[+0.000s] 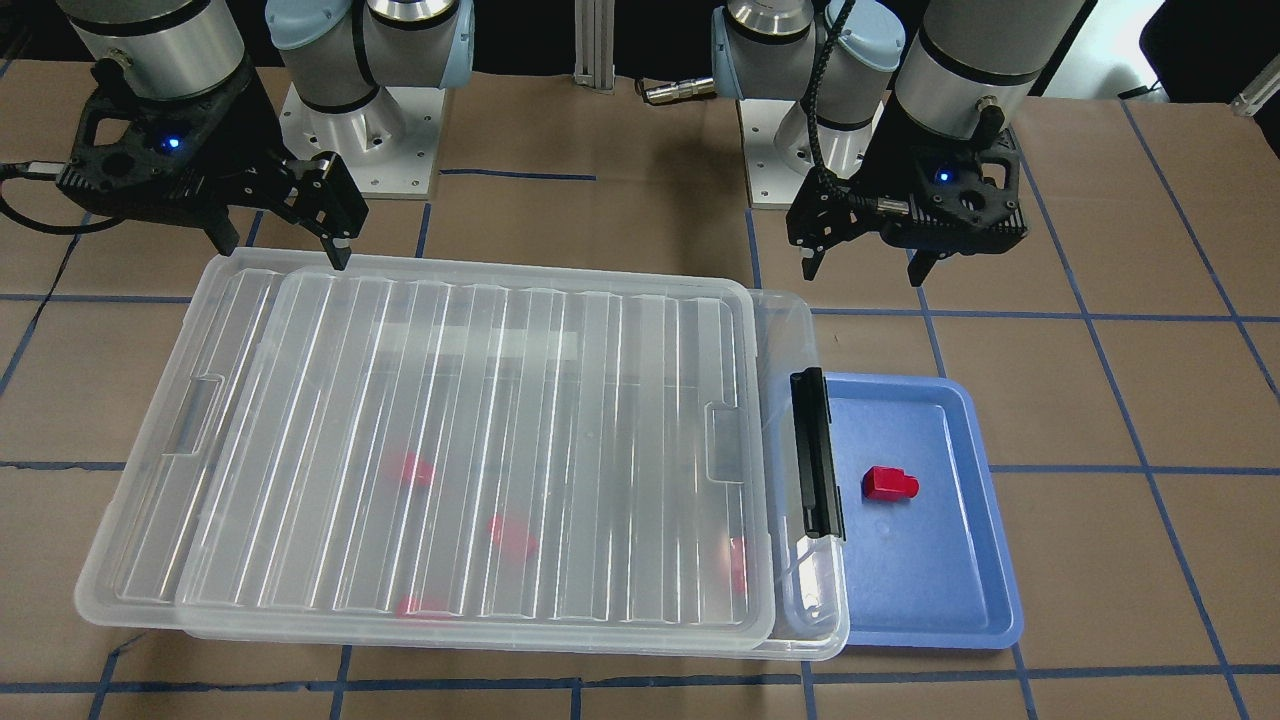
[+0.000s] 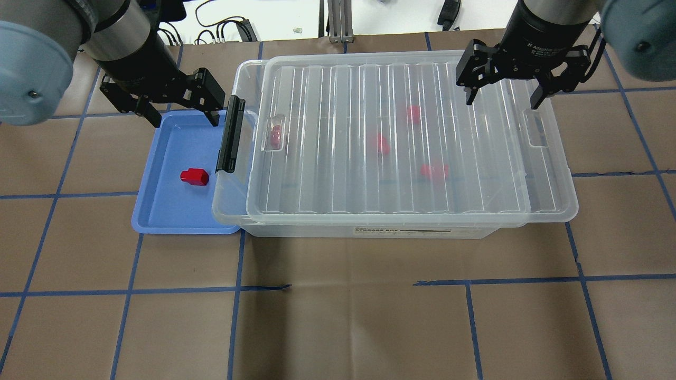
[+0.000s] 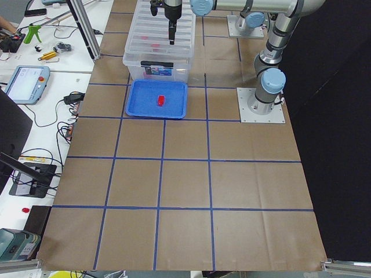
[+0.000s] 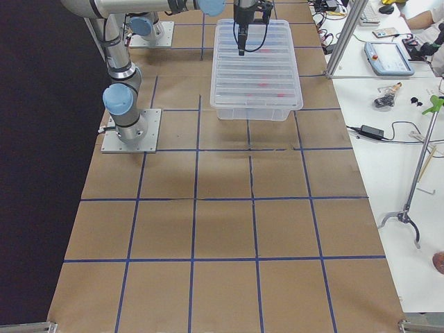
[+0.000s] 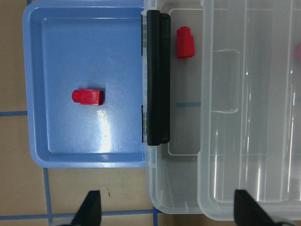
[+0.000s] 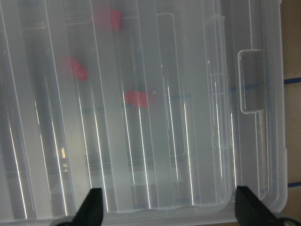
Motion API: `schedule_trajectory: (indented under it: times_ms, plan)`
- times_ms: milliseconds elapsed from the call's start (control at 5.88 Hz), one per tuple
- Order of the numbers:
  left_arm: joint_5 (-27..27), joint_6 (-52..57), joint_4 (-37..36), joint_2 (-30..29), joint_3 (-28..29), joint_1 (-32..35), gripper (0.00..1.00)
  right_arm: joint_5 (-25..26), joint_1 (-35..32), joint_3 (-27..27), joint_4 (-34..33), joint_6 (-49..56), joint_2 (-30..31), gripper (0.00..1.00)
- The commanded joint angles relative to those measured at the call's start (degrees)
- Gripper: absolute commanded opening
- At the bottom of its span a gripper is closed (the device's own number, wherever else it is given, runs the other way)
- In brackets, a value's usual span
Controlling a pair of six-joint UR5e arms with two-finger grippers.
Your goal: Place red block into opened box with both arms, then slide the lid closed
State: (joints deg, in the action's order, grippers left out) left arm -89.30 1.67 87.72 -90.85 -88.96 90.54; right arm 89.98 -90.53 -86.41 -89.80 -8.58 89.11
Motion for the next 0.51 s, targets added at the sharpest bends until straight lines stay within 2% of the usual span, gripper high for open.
schedule_trajectory:
  times_ms: [0, 340]
  plan:
    - [-0.2, 0.0, 0.1, 0.3, -0.1, 0.0, 0.99, 0.0, 0.0, 0.0, -0.3, 0.0, 0.1, 1.0]
    - [-0.3, 0.0, 0.1, 0.5, -0.3, 0.0, 0.99, 0.0, 0.1, 0.0, -0.8, 0.8, -0.2, 1.0]
